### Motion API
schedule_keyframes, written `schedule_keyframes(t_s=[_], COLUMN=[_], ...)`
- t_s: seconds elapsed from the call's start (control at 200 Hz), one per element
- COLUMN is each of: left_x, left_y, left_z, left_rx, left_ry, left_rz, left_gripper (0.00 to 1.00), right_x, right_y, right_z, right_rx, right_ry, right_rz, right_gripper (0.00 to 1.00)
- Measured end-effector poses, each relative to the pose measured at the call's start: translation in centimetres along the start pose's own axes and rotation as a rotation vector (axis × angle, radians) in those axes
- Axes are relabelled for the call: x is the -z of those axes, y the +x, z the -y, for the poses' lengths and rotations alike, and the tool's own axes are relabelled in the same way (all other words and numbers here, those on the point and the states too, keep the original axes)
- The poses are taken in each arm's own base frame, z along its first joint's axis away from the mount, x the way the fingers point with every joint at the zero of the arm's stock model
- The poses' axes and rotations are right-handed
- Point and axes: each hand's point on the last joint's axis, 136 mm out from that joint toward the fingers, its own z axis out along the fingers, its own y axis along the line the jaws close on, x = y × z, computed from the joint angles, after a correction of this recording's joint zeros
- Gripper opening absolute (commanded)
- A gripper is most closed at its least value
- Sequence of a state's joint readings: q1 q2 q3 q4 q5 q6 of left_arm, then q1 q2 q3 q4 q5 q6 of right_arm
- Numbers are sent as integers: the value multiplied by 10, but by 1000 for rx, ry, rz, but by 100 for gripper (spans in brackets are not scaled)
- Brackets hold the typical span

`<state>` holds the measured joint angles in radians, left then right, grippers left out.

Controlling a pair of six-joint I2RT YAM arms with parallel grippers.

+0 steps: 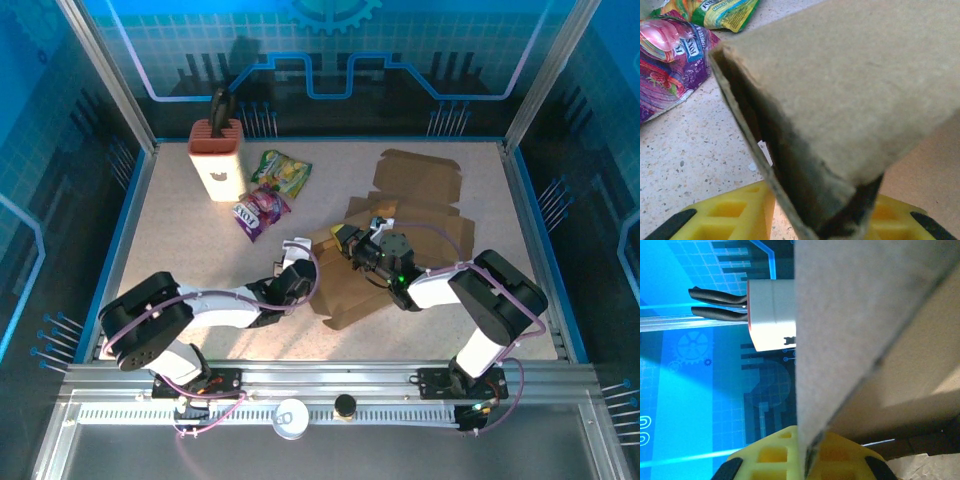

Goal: Fold the paper box

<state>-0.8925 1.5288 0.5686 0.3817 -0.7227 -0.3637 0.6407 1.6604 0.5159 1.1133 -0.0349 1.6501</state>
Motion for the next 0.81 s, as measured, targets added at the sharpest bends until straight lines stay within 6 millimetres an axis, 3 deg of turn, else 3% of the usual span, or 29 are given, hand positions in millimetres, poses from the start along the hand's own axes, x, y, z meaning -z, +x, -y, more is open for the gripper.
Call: schedule_keyframes(t_s=[0.34,0.5,0.68,0.805], left_x=[-9,-11,-13,-16], left_y=[-4,-6,-7,-9], left_z=[-6,-4,-2,2], left_rx=[7,14,15,6], left_ry=[-67,-72,-68,-56], left_rz=[38,48,55,69], left_gripper=[0,0,24,26], right_x=[0,1,3,3], right_y=[-8,-10,-10,-11], right_z=[1,2,2,2], right_rx=[-20,-31,-35,-42], right_ry=[-17,-23,-24,-26], right_rz=[43,60,61,62], right_gripper=[0,0,0,0])
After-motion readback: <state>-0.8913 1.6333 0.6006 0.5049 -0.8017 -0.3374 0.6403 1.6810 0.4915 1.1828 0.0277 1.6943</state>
